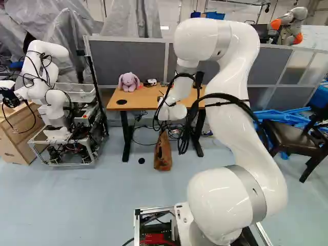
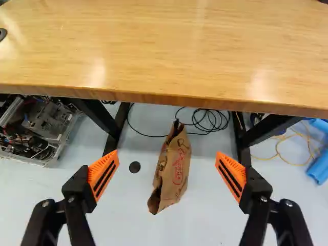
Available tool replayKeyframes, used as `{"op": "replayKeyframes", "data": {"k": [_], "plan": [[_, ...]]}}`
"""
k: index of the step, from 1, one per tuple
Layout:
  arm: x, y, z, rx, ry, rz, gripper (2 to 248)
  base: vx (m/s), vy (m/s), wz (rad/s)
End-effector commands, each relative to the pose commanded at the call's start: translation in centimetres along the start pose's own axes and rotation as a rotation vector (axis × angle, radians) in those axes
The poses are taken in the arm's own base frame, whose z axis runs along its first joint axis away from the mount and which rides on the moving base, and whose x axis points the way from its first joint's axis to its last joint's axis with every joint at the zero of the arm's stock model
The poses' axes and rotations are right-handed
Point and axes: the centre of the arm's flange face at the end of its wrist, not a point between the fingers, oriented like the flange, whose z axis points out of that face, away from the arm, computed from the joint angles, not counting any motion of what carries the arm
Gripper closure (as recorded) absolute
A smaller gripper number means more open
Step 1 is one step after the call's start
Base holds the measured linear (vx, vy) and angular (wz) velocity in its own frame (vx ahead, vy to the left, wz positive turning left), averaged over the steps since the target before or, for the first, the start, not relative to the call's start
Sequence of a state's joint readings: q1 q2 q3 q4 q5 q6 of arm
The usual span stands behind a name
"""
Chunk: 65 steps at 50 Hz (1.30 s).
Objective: Pick up the bag on the ground and place it on the table
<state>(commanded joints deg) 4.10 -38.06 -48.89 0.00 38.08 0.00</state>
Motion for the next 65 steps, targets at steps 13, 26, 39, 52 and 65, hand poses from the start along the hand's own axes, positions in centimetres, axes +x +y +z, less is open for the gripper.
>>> {"op": "replayKeyframes", "data": {"k": [13,26,39,52,65], "plan": [[-0.7,-0.1,1.9,0.001,-0.014,-0.001,3,0.0,0.0,0.0],[-1.4,-0.2,3.8,0.003,-0.027,-0.002,3,0.0,0.0,0.0],[-2.1,-0.3,5.7,0.004,-0.038,-0.004,3,0.0,0.0,0.0],[-2.9,-0.4,7.6,0.005,-0.047,-0.005,3,0.0,0.0,0.0],[-3.7,-0.5,9.6,0.006,-0.055,-0.006,3,0.0,0.0,0.0]]}}
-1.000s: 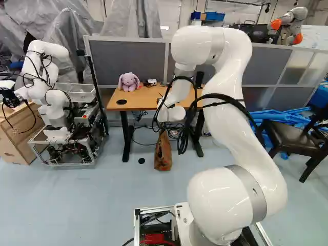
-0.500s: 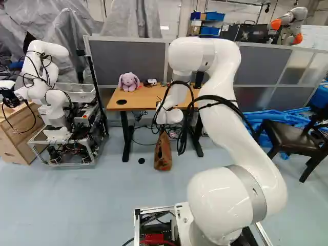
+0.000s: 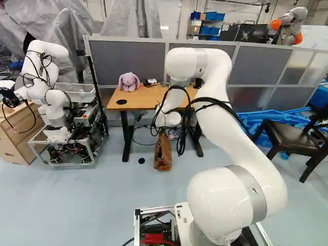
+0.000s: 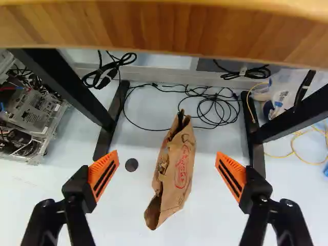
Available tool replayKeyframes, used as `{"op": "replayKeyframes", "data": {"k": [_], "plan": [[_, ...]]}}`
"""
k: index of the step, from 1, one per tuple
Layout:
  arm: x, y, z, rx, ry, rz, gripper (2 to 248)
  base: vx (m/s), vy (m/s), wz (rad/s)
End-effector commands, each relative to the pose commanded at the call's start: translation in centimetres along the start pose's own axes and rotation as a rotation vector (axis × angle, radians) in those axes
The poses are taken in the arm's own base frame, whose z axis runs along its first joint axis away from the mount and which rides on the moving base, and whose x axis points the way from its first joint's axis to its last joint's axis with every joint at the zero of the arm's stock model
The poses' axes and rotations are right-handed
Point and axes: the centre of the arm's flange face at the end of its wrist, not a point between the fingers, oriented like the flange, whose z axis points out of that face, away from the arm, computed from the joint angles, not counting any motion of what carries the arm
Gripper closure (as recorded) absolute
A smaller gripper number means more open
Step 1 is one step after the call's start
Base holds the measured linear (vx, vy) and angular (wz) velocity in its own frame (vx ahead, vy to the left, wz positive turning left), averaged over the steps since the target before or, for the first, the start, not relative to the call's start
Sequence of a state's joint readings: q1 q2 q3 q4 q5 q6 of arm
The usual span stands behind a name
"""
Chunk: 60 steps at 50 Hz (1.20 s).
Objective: Pick up the bag on the ground and place it on the table
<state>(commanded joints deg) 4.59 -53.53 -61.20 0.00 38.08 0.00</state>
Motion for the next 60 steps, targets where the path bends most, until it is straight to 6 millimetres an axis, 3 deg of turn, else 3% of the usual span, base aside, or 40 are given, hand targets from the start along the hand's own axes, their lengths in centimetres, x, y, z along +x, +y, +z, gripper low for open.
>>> {"op": "replayKeyframes", "data": {"k": [60], "plan": [[-2.9,-0.9,10.3,0.01,0.005,-0.01,3,0.0,0.0,0.0]]}}
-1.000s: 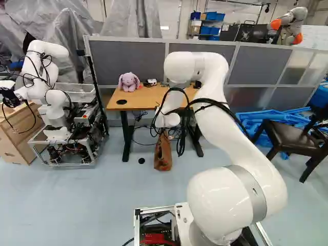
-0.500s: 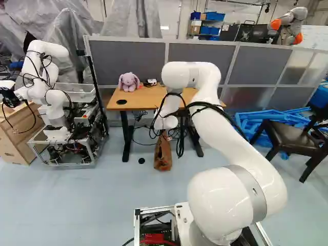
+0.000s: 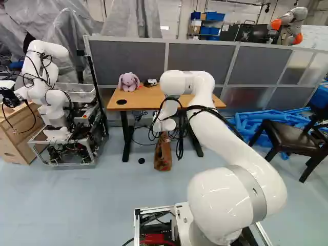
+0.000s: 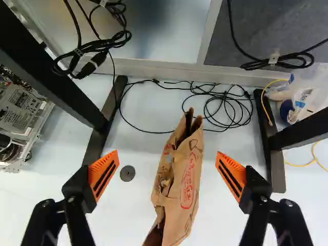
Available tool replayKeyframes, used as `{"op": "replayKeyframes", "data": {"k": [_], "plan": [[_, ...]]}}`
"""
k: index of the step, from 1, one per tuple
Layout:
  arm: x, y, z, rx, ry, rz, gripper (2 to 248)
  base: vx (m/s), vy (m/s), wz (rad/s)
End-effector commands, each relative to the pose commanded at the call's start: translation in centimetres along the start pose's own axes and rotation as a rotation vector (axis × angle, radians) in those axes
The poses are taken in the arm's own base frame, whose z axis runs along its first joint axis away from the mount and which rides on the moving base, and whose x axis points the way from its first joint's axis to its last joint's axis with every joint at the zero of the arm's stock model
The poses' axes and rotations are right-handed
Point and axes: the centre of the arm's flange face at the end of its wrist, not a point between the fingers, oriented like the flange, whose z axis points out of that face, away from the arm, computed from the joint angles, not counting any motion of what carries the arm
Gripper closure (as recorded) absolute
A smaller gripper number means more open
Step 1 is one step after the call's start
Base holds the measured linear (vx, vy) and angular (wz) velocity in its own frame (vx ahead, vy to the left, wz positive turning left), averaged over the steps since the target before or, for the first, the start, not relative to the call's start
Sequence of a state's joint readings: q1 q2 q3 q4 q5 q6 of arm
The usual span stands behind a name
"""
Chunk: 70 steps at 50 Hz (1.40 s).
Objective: Pick up the bag on the ground and place it on the table
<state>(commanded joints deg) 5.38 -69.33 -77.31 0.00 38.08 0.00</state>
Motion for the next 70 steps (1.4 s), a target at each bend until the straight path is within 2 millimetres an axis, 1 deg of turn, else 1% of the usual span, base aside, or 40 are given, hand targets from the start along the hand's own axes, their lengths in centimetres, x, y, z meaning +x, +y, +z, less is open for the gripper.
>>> {"op": "replayKeyframes", "data": {"k": [45,70], "plan": [[-2.8,-0.6,7.8,0.007,0.034,-0.006,3,0.0,0.0,0.0],[-4.6,-0.4,12.1,-0.003,0.06,0.006,3,0.0,0.0,0.0]]}}
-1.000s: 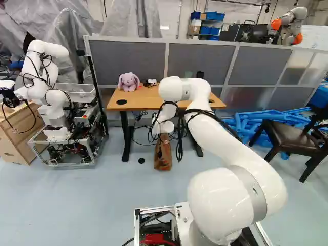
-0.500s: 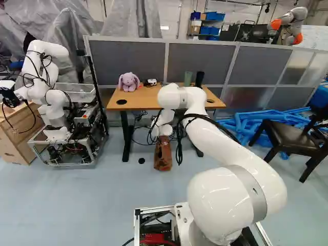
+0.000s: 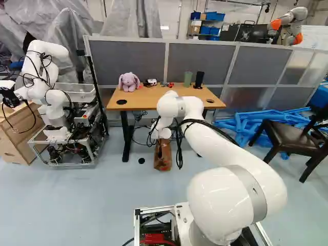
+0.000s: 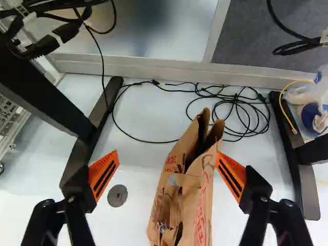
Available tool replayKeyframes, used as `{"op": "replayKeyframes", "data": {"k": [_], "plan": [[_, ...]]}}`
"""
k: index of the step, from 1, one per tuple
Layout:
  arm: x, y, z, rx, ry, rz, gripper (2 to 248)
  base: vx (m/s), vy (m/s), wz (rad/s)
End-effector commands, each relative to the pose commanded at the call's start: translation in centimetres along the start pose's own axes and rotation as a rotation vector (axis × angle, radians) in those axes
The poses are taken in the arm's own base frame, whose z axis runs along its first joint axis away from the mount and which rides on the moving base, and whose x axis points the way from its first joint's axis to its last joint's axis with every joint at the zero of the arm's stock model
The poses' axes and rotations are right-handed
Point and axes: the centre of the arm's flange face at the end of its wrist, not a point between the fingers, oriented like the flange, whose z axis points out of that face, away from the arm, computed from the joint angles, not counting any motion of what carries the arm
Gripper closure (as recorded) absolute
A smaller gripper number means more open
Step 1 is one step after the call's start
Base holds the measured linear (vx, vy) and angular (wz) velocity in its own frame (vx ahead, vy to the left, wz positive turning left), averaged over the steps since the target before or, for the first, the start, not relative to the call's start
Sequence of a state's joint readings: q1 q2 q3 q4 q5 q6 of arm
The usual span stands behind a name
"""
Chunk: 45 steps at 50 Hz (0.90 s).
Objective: Pick up the bag on the ground and place it on the table
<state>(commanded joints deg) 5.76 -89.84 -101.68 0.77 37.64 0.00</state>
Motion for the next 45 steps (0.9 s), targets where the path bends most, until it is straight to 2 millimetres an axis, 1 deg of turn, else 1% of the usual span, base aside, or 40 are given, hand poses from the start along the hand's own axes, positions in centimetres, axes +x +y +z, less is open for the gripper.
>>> {"op": "replayKeyframes", "data": {"k": [19,45], "plan": [[-2.3,0.4,2.8,-0.027,-0.025,0.037,3,0.0,0.0,0.0],[-6.2,0.8,6.3,-0.064,-0.097,0.106,3,0.0,0.0,0.0]]}}
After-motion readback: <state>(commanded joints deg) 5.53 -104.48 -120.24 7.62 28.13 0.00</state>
